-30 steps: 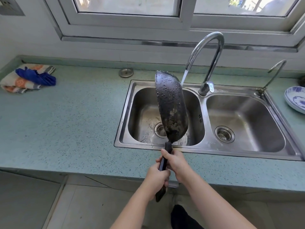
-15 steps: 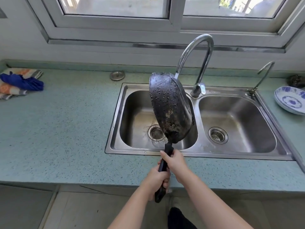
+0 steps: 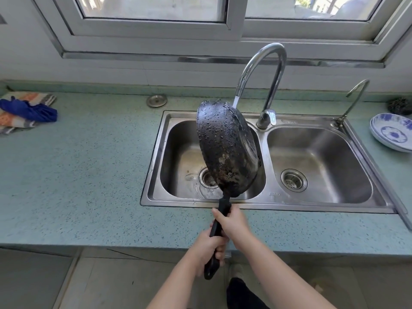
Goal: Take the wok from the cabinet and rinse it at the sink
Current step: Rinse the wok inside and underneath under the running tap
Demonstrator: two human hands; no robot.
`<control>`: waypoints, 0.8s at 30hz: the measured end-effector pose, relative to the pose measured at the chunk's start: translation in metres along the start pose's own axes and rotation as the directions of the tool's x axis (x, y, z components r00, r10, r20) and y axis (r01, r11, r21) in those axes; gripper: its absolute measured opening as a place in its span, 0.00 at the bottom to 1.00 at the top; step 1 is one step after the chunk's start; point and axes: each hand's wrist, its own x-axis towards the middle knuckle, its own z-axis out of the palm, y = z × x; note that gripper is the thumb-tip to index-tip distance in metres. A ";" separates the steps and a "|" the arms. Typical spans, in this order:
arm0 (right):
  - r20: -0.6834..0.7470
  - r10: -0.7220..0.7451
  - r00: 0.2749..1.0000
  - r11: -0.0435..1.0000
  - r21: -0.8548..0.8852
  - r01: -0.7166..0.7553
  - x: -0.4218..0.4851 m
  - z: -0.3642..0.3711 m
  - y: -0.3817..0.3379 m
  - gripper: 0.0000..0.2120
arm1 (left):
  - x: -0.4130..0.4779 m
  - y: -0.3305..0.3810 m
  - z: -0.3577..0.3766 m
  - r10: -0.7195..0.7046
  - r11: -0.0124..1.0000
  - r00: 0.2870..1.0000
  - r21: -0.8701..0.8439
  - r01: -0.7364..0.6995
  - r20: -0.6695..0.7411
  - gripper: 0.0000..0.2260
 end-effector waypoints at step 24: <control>0.199 0.035 0.979 0.978 0.195 -0.075 -0.010 -0.012 -0.003 0.05 | -0.008 -0.003 0.001 -0.041 0.999 0.997 -0.011 0.040 -0.073 0.07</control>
